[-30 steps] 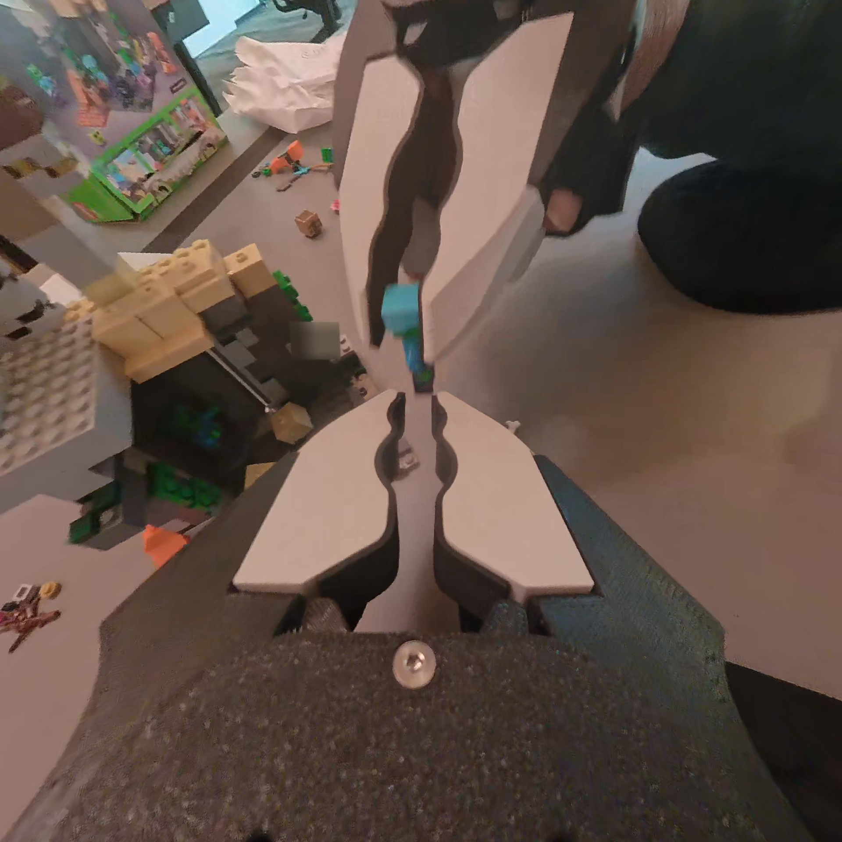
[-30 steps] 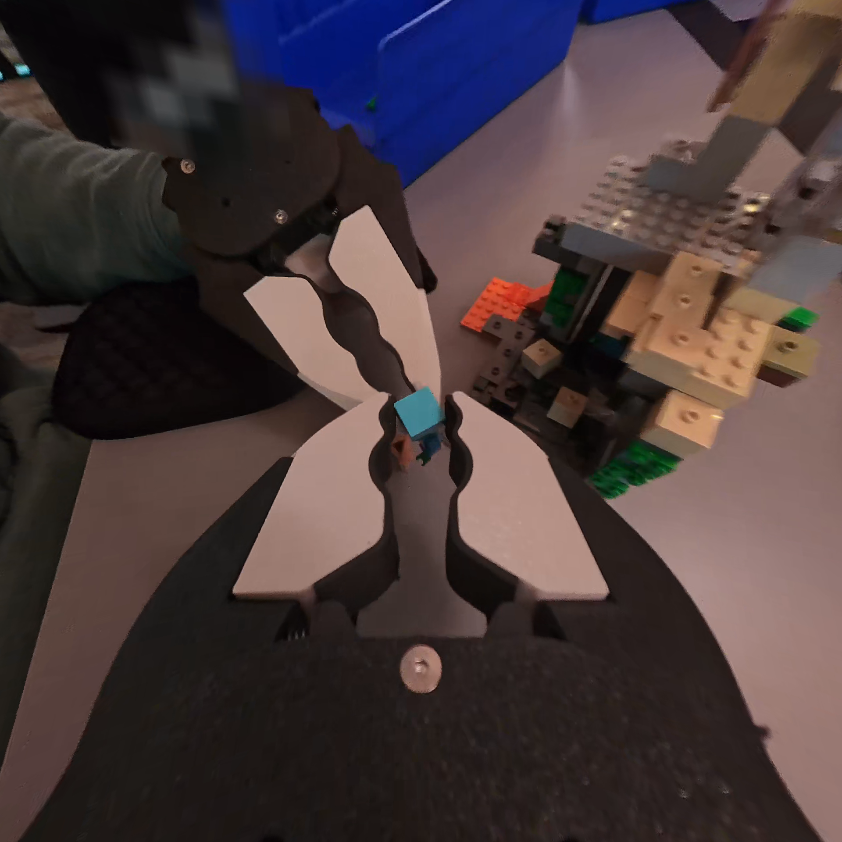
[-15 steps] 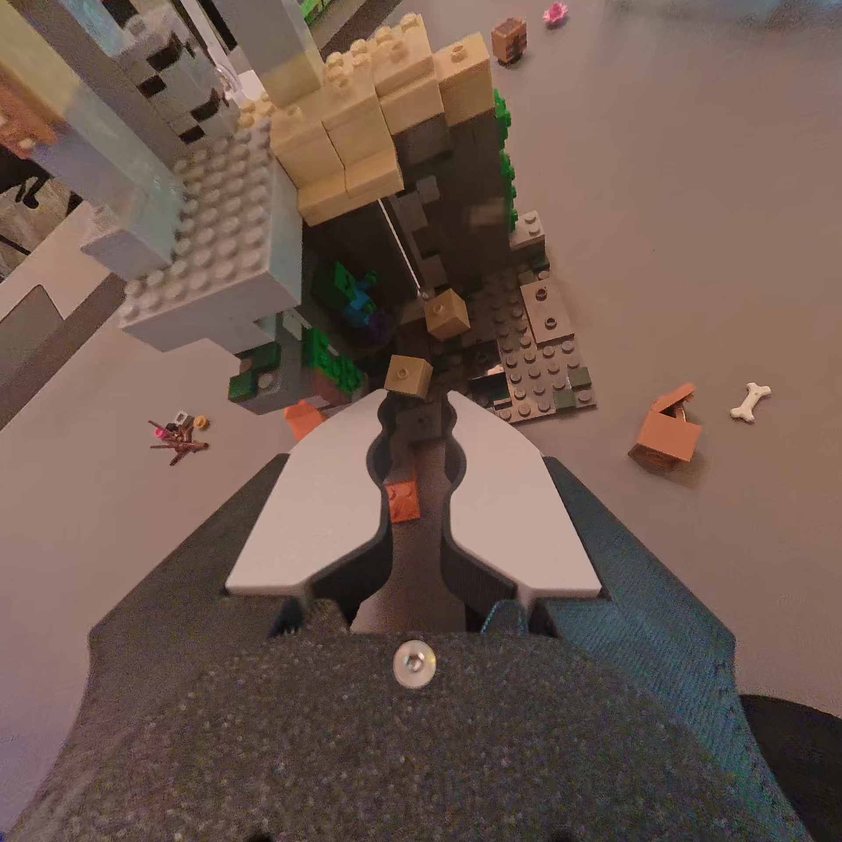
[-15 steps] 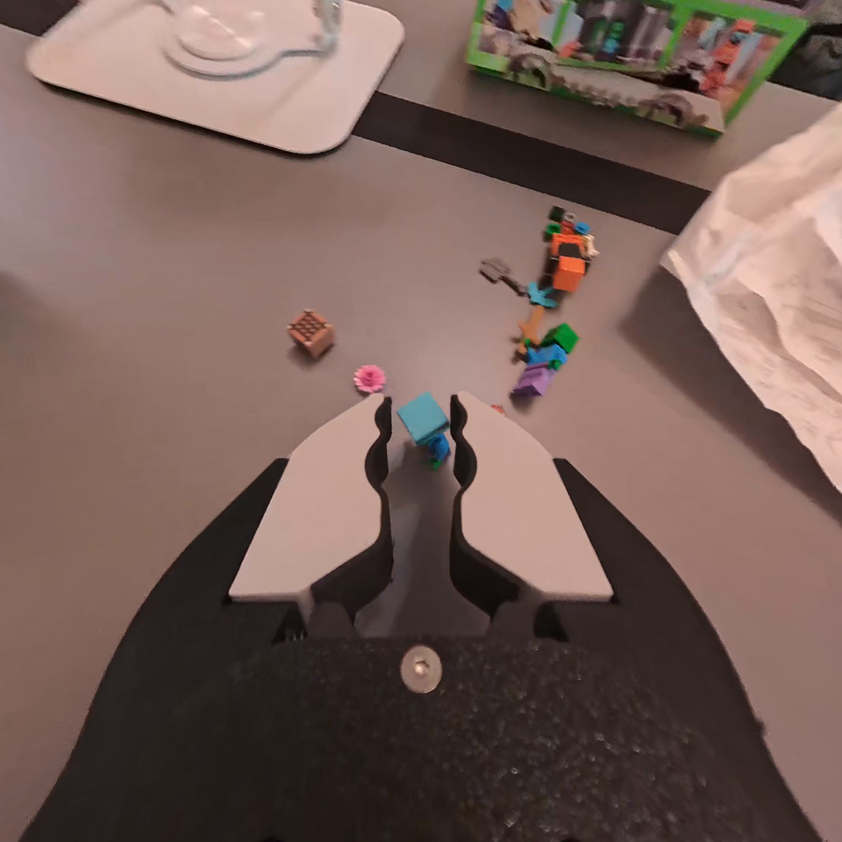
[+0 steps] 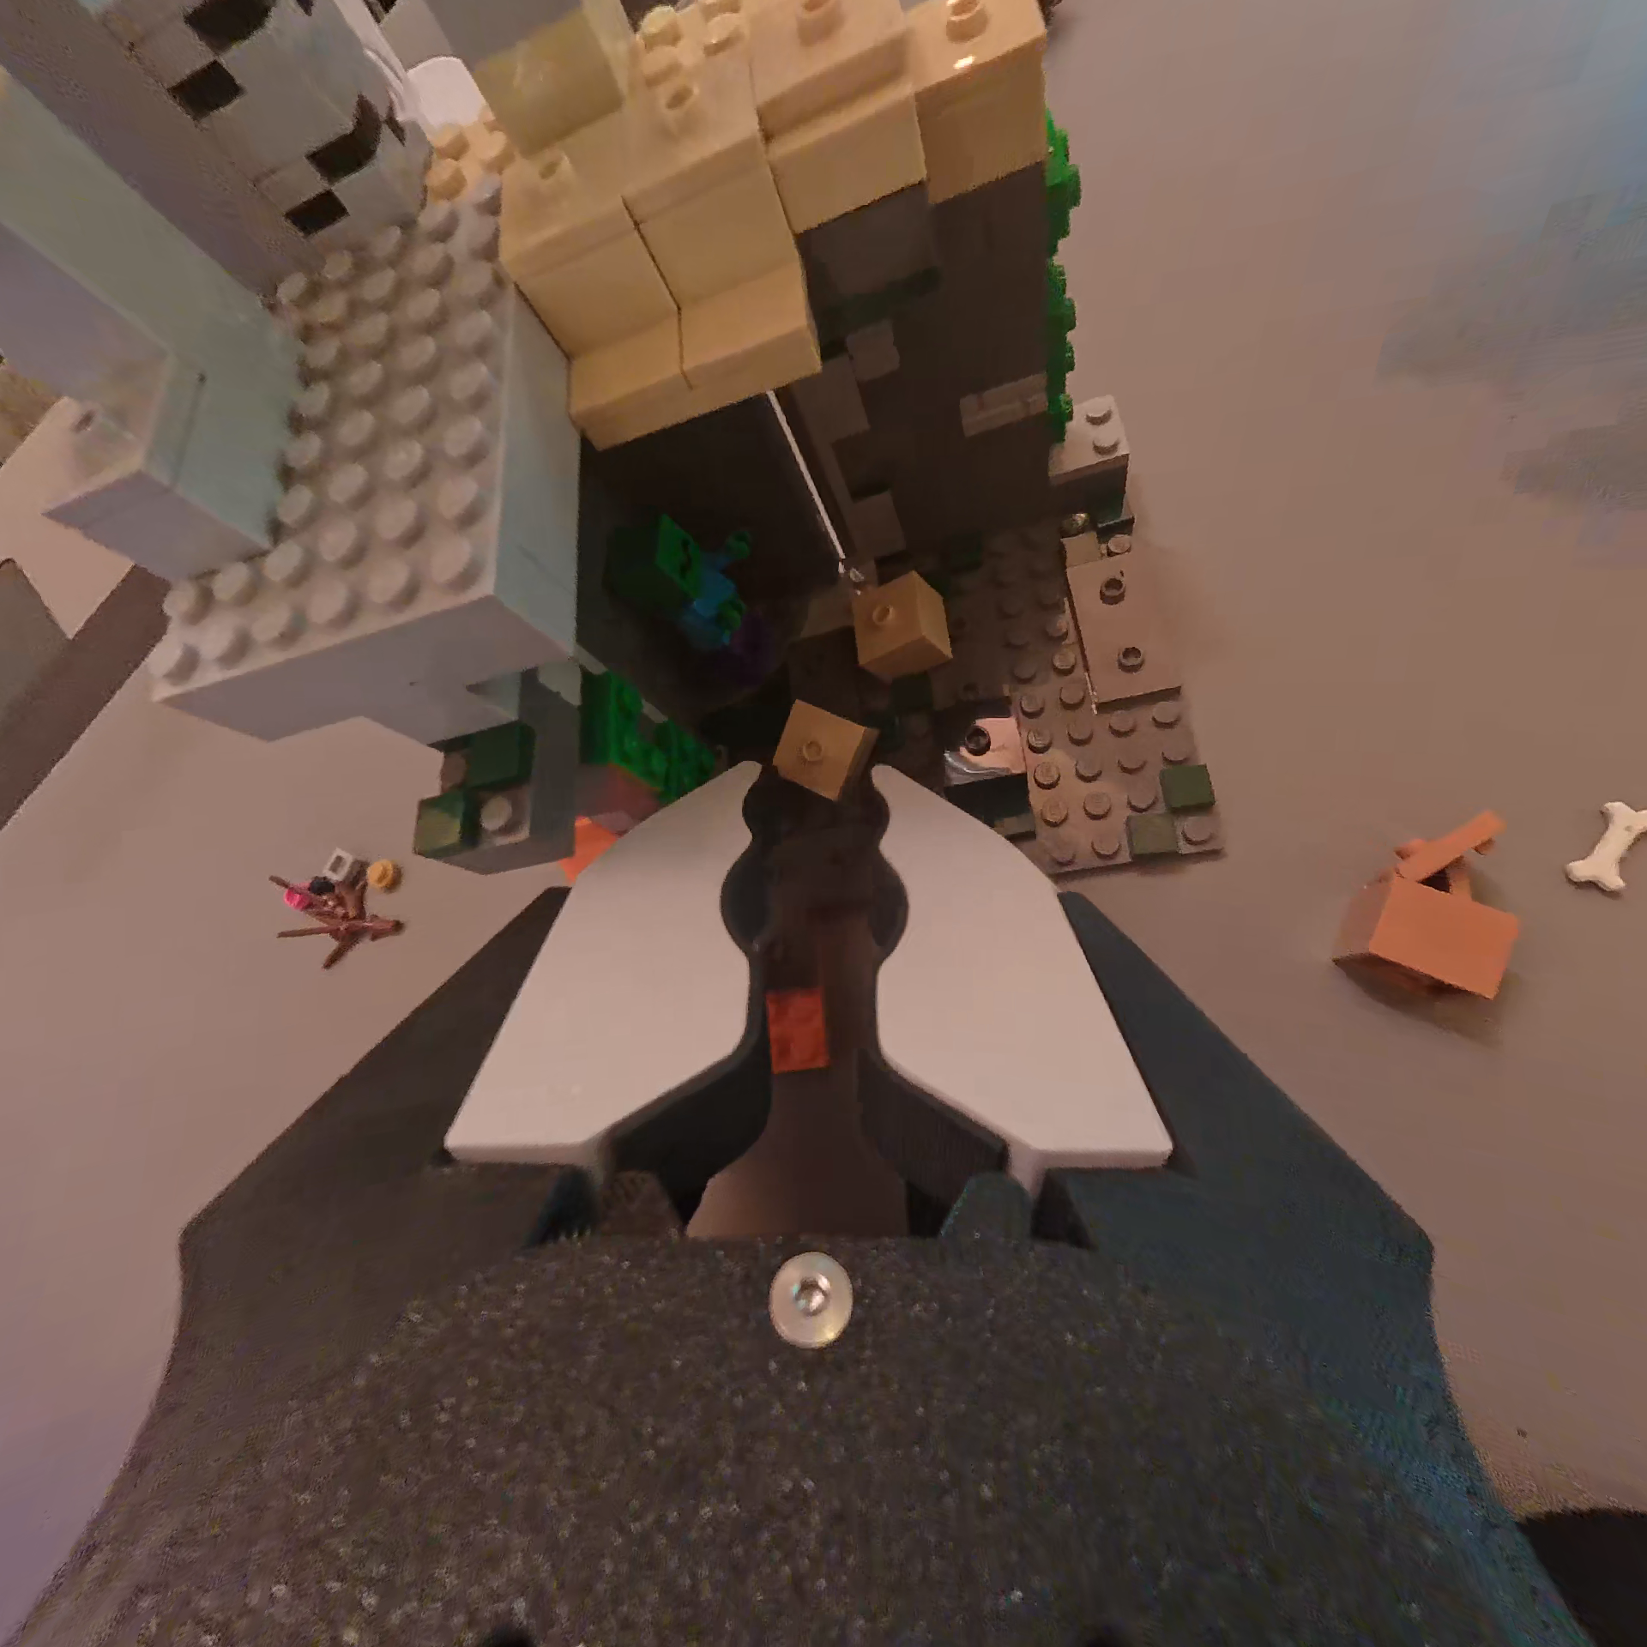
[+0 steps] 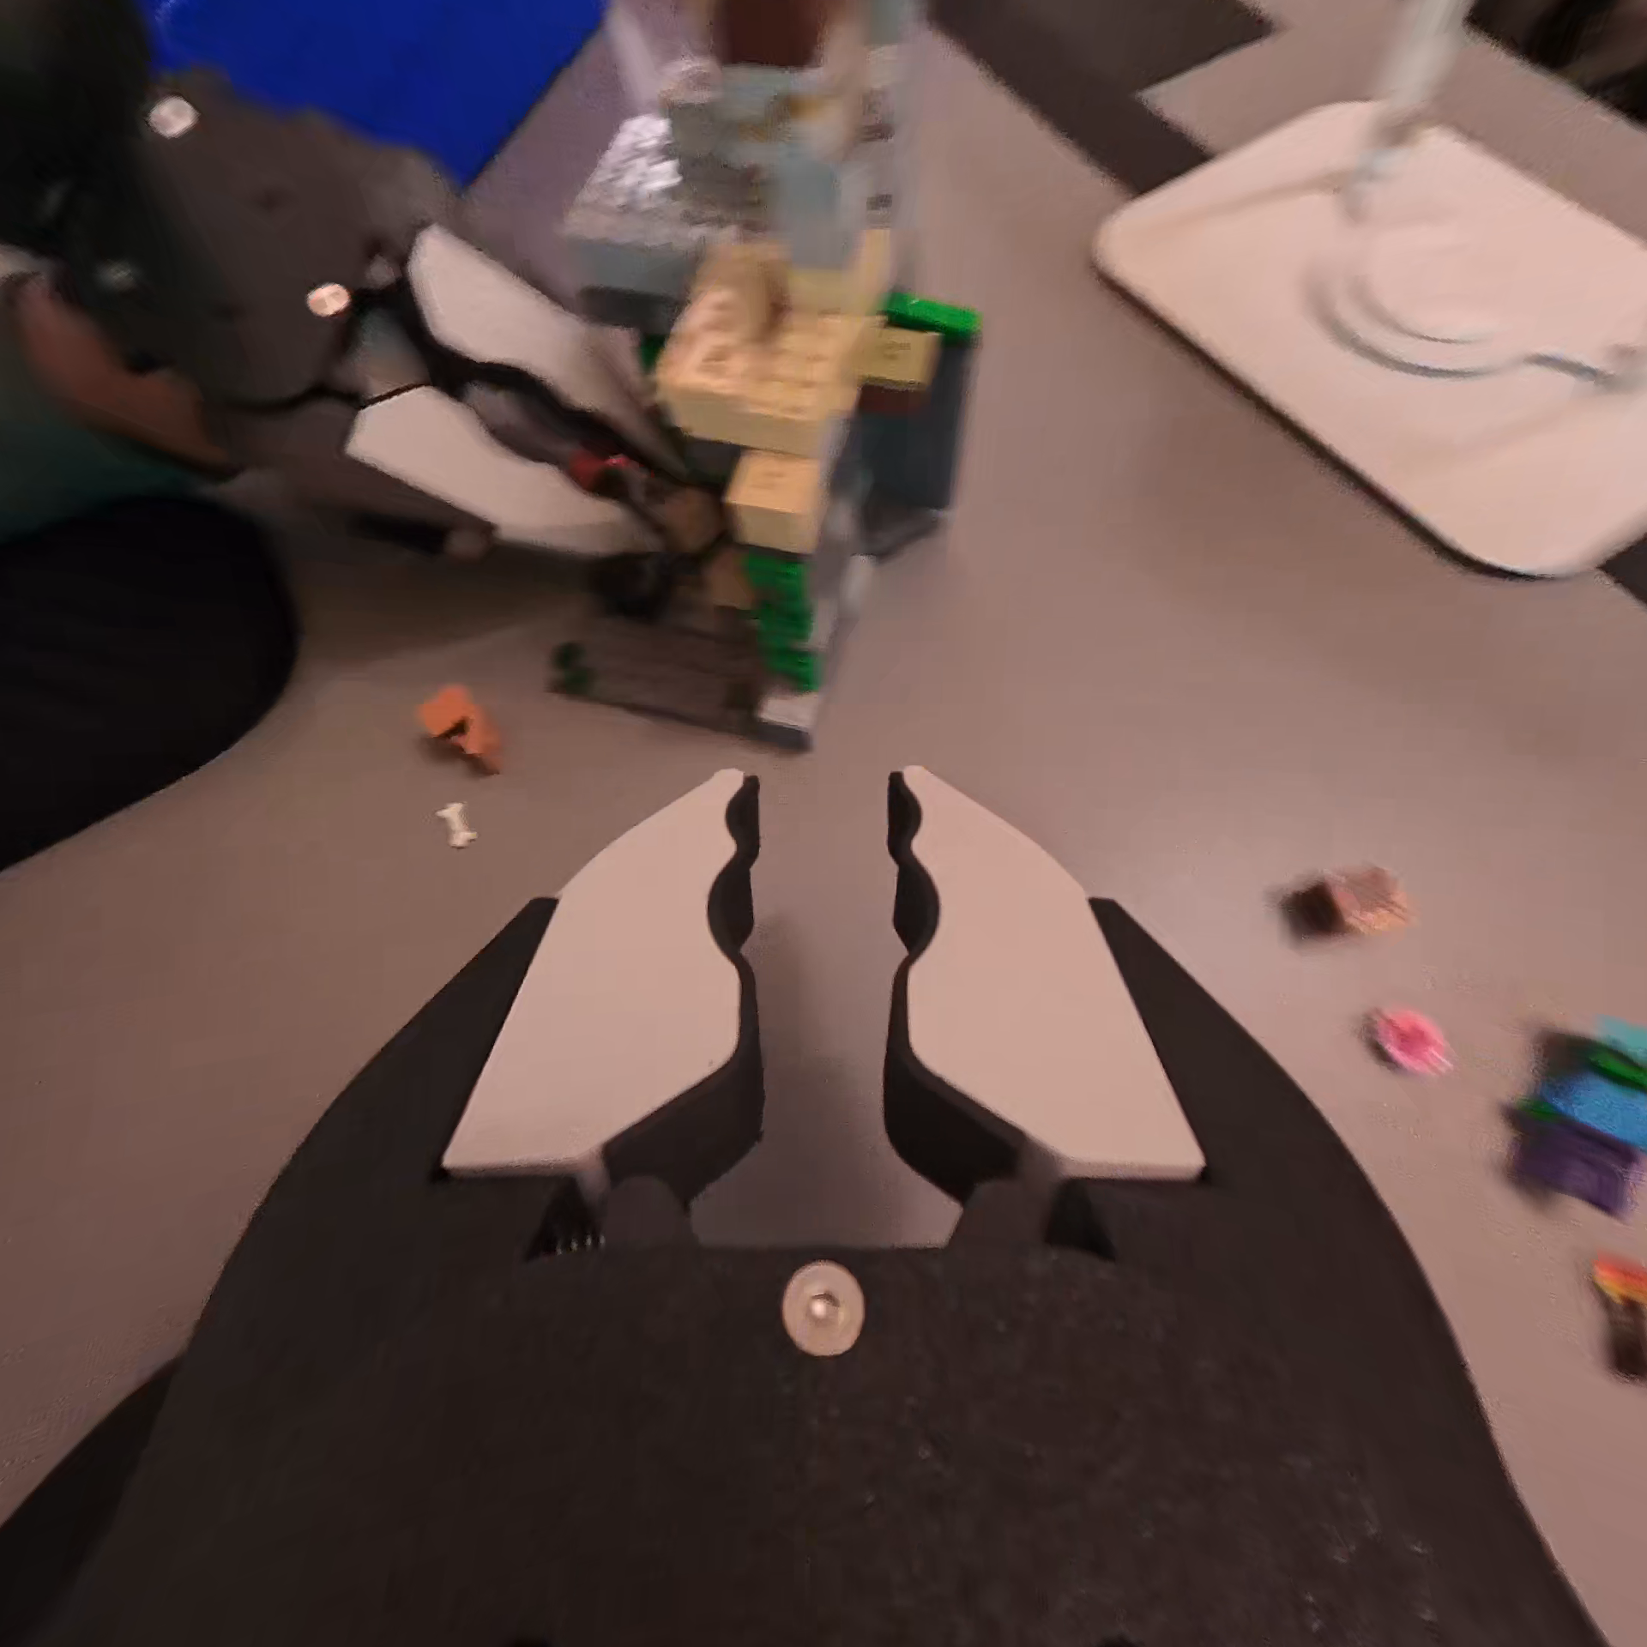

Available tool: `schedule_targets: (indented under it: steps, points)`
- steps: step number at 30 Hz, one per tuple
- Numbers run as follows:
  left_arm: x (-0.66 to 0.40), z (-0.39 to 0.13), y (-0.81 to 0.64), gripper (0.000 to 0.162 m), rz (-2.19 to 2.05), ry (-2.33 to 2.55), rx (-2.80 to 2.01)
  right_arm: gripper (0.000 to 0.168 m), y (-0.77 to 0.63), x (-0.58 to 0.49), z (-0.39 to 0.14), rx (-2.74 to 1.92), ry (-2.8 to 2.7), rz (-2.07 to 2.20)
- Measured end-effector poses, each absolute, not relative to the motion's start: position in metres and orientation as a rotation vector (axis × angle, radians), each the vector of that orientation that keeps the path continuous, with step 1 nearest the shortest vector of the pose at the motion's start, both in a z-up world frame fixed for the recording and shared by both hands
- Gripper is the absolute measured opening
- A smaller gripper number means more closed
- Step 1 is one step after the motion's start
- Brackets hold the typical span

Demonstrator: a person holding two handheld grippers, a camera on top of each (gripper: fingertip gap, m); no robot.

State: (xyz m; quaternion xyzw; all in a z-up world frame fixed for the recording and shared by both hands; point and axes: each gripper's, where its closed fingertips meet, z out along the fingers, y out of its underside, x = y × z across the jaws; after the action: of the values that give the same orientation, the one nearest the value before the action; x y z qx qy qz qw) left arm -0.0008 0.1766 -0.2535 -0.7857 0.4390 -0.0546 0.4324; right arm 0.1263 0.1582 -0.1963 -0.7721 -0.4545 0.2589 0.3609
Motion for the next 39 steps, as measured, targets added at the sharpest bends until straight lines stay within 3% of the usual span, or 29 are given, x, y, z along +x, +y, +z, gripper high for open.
schedule_targets:
  steps: [5, 14, 18, 24, 30, 39]
  points:
    - [-0.004, -0.249, 0.178, 0.0, -0.096, 1.092, -1.918, 0.027, 0.148, 0.066, -0.218, -2.004, -1.174, 0.645]
    - [-0.016, -0.247, 0.173, 0.0, -0.095, 1.049, -1.922, 0.031, 0.168, 0.027, -0.239, -2.094, -0.887, 0.476]
    - [-0.017, -0.249, 0.169, 0.012, -0.12, 1.036, -1.942, 0.034, 0.178, 0.03, -0.244, -2.125, -0.839, 0.384]
    - [-0.013, -0.247, 0.164, 0.013, -0.161, 1.028, -1.939, 0.035, 0.19, 0.038, -0.248, -2.17, -0.787, 0.312]
    - [-0.006, -0.246, 0.158, 0.013, -0.187, 1.046, -1.926, 0.022, 0.195, 0.043, -0.255, -2.195, -0.894, 0.186]
    - [0.012, -0.247, 0.16, 0.02, -0.237, 1.041, -1.934, 0.018, 0.162, 0.061, -0.213, -2.071, -0.944, 0.435]
